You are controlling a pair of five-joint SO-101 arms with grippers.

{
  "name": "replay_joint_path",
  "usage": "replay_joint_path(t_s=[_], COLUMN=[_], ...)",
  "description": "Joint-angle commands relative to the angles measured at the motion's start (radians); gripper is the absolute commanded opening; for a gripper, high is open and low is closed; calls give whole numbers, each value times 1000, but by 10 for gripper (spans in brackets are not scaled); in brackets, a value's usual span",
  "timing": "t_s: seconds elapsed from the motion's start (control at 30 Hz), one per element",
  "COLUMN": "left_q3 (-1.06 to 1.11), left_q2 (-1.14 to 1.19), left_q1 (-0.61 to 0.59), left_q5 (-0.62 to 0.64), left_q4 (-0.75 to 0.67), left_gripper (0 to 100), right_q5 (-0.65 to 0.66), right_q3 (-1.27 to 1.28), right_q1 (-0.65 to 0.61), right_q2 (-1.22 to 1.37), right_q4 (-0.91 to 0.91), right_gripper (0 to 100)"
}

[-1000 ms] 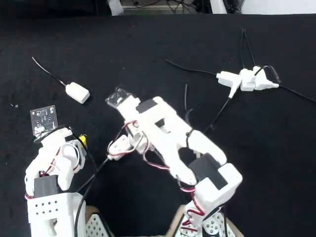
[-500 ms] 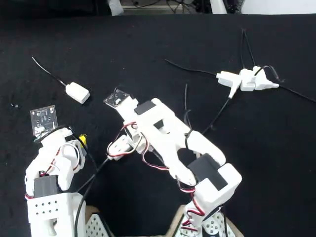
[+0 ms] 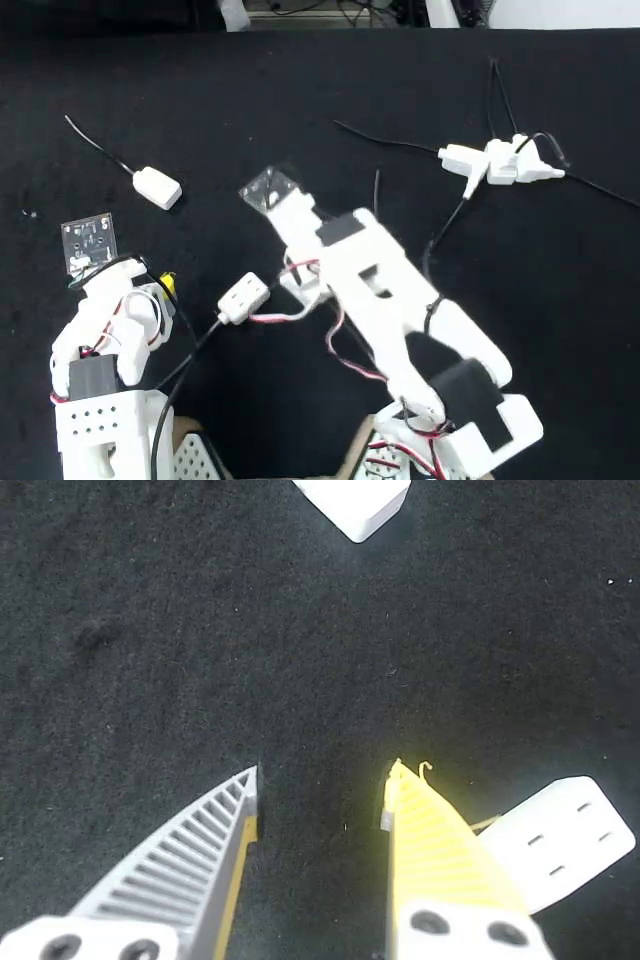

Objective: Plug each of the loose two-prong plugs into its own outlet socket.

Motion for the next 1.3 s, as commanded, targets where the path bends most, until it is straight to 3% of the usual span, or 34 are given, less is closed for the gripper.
replay_joint_path(t_s=[0.0,0.1,0.27,0.53,1.0,1.17,1.27], left_q3=[-8,-8,-8,-8,-8,-8,-8], left_q2=[-9,-9,-9,-9,-9,-9,-9], left_q1=[-10,-10,-10,-10,-10,-10,-10], left_q5=[-6,-6,-6,-6,-6,-6,-6], left_q4=[3,3,5,5,5,5,5], left_gripper=[206,206,206,206,206,206,206], right_q5=[8,2,3,34,0,2,2], right_q3=[105,111,-27,-61,-59,-39,-24], right_q1=[-25,-31,-15,31,-40,-29,-15], right_q2=[-21,39,116,130,130,130,128], right_q4=[-150,-180,-12,41,-26,-25,-26], right_gripper=[12,52,154,116,113,7,28])
